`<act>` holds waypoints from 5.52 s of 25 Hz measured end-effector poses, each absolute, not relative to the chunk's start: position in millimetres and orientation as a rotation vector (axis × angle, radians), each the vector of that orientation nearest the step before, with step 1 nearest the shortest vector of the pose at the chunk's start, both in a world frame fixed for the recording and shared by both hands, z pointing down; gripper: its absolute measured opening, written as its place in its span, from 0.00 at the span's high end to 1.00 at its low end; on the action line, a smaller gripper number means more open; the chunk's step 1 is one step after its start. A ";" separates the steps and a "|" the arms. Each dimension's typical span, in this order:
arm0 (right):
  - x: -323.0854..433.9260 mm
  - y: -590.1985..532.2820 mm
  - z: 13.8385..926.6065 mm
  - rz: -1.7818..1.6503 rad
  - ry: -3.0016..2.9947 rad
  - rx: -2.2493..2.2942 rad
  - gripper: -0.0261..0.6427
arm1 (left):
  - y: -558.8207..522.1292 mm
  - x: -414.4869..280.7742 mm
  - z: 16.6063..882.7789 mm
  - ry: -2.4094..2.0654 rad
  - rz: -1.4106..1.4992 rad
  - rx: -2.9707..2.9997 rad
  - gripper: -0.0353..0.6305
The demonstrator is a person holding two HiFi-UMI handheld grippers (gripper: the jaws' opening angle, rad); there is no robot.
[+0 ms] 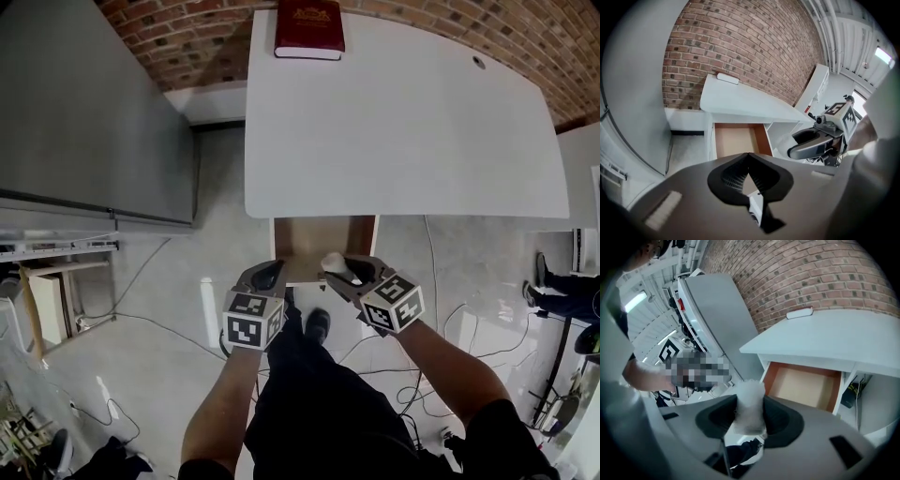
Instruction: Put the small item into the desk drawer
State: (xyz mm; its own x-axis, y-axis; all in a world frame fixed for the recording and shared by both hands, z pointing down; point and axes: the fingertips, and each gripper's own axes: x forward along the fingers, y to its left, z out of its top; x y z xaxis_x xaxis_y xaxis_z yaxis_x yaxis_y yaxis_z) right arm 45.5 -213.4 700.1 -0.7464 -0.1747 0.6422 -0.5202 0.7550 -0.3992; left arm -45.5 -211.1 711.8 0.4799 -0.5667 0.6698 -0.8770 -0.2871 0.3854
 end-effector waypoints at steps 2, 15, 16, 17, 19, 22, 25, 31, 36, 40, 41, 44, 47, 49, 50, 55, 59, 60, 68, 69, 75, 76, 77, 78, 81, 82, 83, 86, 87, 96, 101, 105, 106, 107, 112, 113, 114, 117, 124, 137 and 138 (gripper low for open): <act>43.3 -215.0 715.6 0.769 -2.340 0.508 0.72 | -211.3 -48.8 725.0 -1.191 0.525 1.951 0.93; 35.7 -248.4 801.0 0.700 -2.258 0.464 0.72 | -231.6 -30.4 786.9 -1.100 0.628 1.931 0.93; 36.2 -251.4 807.7 0.688 -2.253 0.457 0.72 | -233.1 -27.8 790.0 -1.091 0.632 1.934 0.93; 36.8 -254.8 814.8 0.676 -2.248 0.454 0.72 | -234.6 -25.5 793.4 -1.083 0.638 1.937 0.93; 38.0 -261.2 828.9 0.662 -2.239 0.457 0.72 | -237.2 -22.0 801.2 -1.071 0.654 1.942 0.93; 39.4 -269.1 845.8 0.657 -2.231 0.461 0.72 | -242.4 -18.9 811.4 -1.072 0.672 1.942 0.93; 44.7 -276.4 861.6 0.638 -2.211 0.463 0.72 | -246.4 -16.0 818.9 -1.083 0.673 1.934 0.93; 52.1 -291.7 890.9 0.558 -2.161 0.490 0.72 | -245.7 -10.4 826.8 -1.102 0.655 1.915 0.93; 53.8 -298.9 907.5 0.511 -2.128 0.527 0.72 | -243.3 -10.3 827.8 -1.110 0.623 1.901 0.93; 48.1 -301.9 915.3 0.457 -2.101 0.516 0.72 | -236.9 -16.7 829.9 -1.120 0.611 1.890 0.93; 47.4 -304.2 917.4 0.440 -2.099 0.514 0.72 | -235.2 -17.8 829.8 -1.123 0.607 1.888 0.93; 49.8 -309.7 925.4 0.438 -2.080 0.545 0.72 | -231.9 -20.1 830.4 -1.126 0.597 1.887 0.93; 49.2 -312.4 929.2 0.422 -2.077 0.548 0.72 | -229.9 -21.9 832.5 -1.130 0.590 1.885 0.93; 50.7 -312.5 933.1 0.407 -2.062 0.549 0.72 | -229.9 -24.0 832.3 -1.135 0.581 1.885 0.93; 52.0 -312.0 936.2 0.405 -2.050 0.551 0.72 | -229.9 -25.7 832.2 -1.137 0.578 1.886 0.93; 50.9 -307.0 945.5 0.424 -2.028 0.546 0.69 | -225.7 -34.7 835.7 -1.141 0.569 1.876 0.93; 52.9 -305.4 933.1 0.418 -2.017 0.552 0.66 | -219.6 -37.4 830.2 -1.141 0.575 1.868 0.93; 55.1 -306.5 925.6 0.424 -2.020 0.569 0.66 | -218.6 -38.7 826.6 -1.143 0.578 1.869 0.93; 88.8 -271.7 834.2 0.668 -2.082 0.682 0.66 | -203.2 -51.2 764.7 -1.155 0.574 1.870 0.93; 94.3 -265.5 822.9 0.670 -2.084 0.683 0.66 | -201.0 -51.2 754.8 -1.159 0.570 1.874 0.93; 118.2 -247.0 763.2 0.675 -2.126 0.733 0.66 | -196.1 -50.4 703.6 -1.193 0.543 1.893 0.93; 121.3 -244.9 754.1 0.680 -2.139 0.747 0.66 | -195.3 -49.5 696.1 -1.197 0.540 1.898 0.93; 124.4 -242.8 745.6 0.685 -2.151 0.760 0.66 | -194.5 -48.5 688.9 -1.202 0.539 1.906 0.93; 127.3 -240.7 737.6 0.689 -2.164 0.773 0.66 | -193.6 -47.6 682.0 -1.207 0.541 1.915 0.93; 137.5 -228.3 715.5 0.719 -2.203 0.823 0.67 | -183.7 -44.4 662.2 -1.220 0.547 1.938 0.93; 141.0 -221.7 708.9 0.746 -2.216 0.843 0.68 | -178.1 -43.2 656.1 -1.223 0.549 1.943 0.93; 143.8 -214.9 702.8 0.780 -2.231 0.863 0.69 | -172.4 -42.0 650.2 -1.226 0.549 1.947 0.93; 147.0 -197.9 684.0 0.847 -2.281 0.896 0.71 | -160.0 -39.0 633.1 -1.235 0.553 1.965 0.93; 147.0 -193.8 677.5 0.847 -2.297 0.896 0.71 | -157.5 -38.4 627.7 -1.240 0.558 1.971 0.93; 161.9 -174.2 633.8 0.940 -2.393 1.010 0.76 | -141.4 -37.8 586.0 -1.286 0.557 2.020 0.93; 171.0 -168.6 600.5 0.998 -2.442 1.096 0.79 | -130.7 -34.0 561.8 -1.310 0.541 2.038 0.93; 165.2 -161.1 562.9 0.902 -2.503 1.082 0.80 | -132.5 -37.7 543.7 -1.318 0.537 2.068 0.93; 164.1 -158.6 555.6 0.881 -2.512 1.077 0.80 | -135.0 -39.9 538.7 -1.321 0.532 2.076 0.93; 163.3 -156.0 549.1 0.855 -2.519 1.073 0.81 | -138.5 -42.2 533.4 -1.323 0.525 2.086 0.93; 153.9 -153.9 524.9 0.706 -2.519 1.070 0.82 | -162.8 -57.0 506.8 -1.324 0.499 2.167 0.93; 149.2 -155.0 521.7 0.701 -2.521 1.075 0.83 | -166.4 -62.2 501.6 -1.328 0.492 2.180 0.93; 143.5 -156.4 518.5 0.705 -2.525 1.082 0.83 | -169.0 -68.1 496.6 -1.332 0.484 2.191 0.93; 121.2 -163.0 502.5 0.721 -2.549 1.117 0.84 | -172.7 -88.8 481.6 -1.338 0.464 2.225 0.93; 65.3 -179.9 442.4 0.584 -2.625 1.126 0.87 | -184.1 -136.3 437.8 -1.380 0.404 2.322 0.93; 39.3 -174.4 370.9 0.439 -2.816 1.070 0.93 | -187.0 -156.7 398.4 -1.478 0.344 2.372 0.93; 42.1 -176.9 365.5 0.427 -2.835 1.061 0.93 | -189.1 -154.3 395.0 -1.491 0.340 2.370 0.93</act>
State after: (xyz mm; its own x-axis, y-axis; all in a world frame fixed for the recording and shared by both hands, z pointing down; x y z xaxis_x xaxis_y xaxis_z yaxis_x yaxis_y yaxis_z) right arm 42.1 -176.9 365.5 -0.7561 -0.6306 0.1751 -0.6542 0.7207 -0.2292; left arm -154.3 -189.1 395.0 0.4271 -0.8277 0.3641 -0.9037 -0.4041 0.1414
